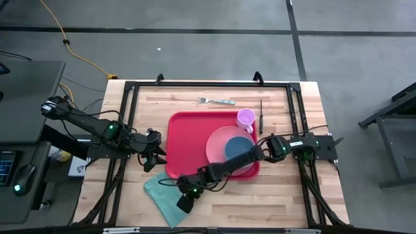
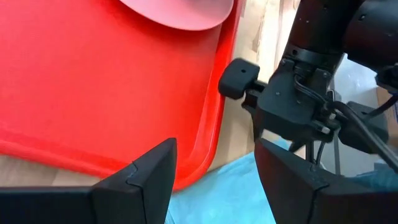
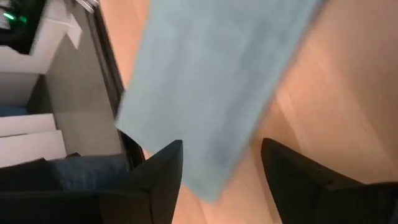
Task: Set up tray
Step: Put the blue napkin on the red tray to the left of the pink plate
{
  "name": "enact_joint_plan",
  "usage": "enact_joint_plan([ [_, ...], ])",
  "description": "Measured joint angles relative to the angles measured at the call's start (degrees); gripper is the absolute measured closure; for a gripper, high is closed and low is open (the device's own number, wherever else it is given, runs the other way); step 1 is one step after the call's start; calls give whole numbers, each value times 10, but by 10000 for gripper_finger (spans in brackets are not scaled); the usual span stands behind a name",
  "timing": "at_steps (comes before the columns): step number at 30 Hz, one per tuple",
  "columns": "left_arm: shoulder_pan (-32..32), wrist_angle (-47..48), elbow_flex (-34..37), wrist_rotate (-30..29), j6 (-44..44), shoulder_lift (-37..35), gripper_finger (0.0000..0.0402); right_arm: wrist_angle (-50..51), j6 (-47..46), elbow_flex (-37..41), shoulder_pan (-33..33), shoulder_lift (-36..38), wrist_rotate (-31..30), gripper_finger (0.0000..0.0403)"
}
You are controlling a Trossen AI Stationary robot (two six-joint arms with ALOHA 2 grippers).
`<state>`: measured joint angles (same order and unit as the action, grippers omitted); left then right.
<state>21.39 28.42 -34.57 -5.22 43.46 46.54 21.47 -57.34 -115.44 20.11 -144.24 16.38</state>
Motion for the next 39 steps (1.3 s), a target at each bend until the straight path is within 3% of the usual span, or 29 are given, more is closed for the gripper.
enact_joint_plan([
  [13, 0, 0, 0, 2, -12, 0, 152, 14, -3, 1, 0, -1, 3, 210],
  [23, 0, 1, 0, 3, -17, 0, 152, -68, -33, 1, 5, -21, 5, 202],
  [39, 0, 1, 0, 6, -29, 0, 152, -81, -17, 1, 4, -21, 25, 206],
])
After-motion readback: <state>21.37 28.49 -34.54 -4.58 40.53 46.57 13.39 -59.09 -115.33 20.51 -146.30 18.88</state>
